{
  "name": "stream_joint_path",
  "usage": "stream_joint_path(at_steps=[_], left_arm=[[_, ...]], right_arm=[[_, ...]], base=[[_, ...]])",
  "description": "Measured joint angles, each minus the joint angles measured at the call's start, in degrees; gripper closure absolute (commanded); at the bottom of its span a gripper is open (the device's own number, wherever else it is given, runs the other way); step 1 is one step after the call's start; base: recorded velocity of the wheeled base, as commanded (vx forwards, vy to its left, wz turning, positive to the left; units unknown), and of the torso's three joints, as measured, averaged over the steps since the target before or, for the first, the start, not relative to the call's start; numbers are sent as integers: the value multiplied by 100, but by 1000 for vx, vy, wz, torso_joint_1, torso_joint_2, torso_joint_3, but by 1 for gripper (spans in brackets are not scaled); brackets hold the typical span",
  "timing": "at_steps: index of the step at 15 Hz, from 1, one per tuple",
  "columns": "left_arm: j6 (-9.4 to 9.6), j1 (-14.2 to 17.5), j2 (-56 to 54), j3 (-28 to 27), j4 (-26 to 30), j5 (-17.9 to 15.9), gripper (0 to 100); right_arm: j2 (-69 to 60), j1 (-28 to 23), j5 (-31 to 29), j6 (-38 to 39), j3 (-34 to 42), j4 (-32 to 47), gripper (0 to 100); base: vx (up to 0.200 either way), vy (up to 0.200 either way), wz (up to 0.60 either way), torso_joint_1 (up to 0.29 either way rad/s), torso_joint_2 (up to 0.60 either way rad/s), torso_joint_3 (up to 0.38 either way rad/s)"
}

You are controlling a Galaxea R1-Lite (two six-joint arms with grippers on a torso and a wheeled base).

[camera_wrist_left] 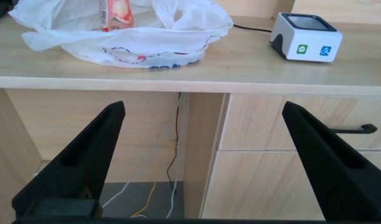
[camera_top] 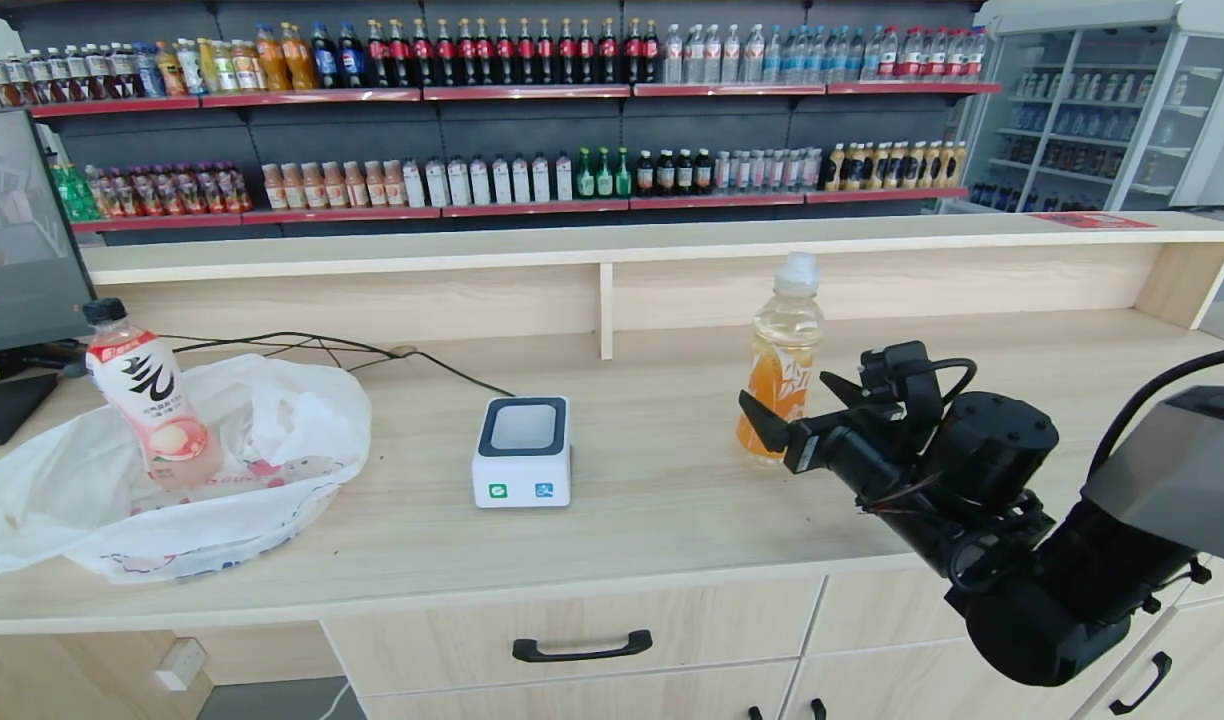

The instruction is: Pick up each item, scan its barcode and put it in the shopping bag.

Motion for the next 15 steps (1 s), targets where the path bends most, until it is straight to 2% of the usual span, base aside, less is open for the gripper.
stream_joint_path(at_steps=[8, 15], left_arm=[[-9, 0, 0, 0, 0, 2, 0], [-29, 0, 0, 0, 0, 2, 0]], right_arm=[[316, -33, -2, 10, -297, 0, 0], [825, -138, -2, 16, -1178, -2, 0]], base=[[0, 0, 0, 0, 0, 0], [0, 0, 0, 0, 0, 0]])
